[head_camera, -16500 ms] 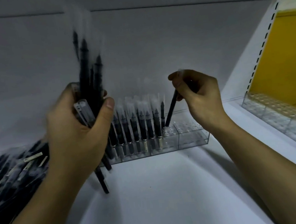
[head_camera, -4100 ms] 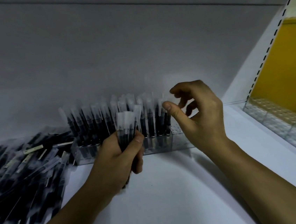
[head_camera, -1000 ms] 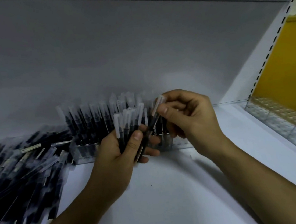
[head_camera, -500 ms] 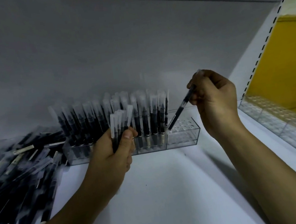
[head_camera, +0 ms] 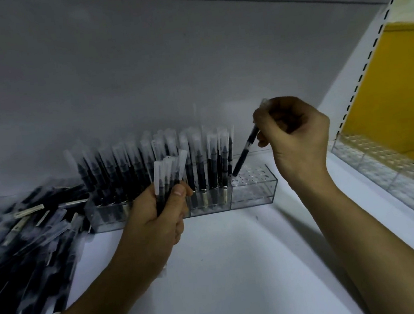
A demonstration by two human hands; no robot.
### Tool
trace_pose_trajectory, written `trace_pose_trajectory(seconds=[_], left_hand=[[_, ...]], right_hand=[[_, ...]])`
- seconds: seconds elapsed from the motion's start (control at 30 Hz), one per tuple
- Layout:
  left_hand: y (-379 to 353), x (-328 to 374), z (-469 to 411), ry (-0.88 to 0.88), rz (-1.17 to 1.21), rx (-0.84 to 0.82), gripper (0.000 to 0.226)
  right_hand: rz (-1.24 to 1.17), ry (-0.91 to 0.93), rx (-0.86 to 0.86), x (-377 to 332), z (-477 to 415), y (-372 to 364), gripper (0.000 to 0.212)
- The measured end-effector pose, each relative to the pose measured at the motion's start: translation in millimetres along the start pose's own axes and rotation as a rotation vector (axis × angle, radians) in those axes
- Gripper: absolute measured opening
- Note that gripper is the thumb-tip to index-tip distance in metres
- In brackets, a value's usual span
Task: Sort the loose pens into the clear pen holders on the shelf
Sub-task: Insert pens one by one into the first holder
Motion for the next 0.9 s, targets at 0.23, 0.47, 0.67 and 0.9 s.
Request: trace_pose_trajectory(seconds=[0.23, 0.47, 0.67, 0.9], left_hand=[[1, 1, 0, 0.030, -0.003, -0.008, 0.034], [0, 3, 1, 0.036, 0.007, -0.014, 0.033], [3, 2, 1, 0.081, 0.053, -0.040, 0.031], [3, 3, 5, 0.027, -0.007, -0.095, 0.030]], right_hand=[[0.200, 0.084, -0.183, 11, 5, -1, 0.015], [0.226, 0.045, -0.265, 12, 6, -2, 0.017], [0.289, 0.063, -0.359, 11, 8, -4, 0.019], [0.186, 0.166, -0.176, 1, 20, -8, 0.015]])
Point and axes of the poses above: each hand's wrist, its own z-axis away from the middle knuckle, its own y-axis out of the back of the hand, x = y × z, the point moved 1 cm from there along -z, towards the middle knuckle, and after that the axes turned 5 degrees about x, right-handed, at the moved point
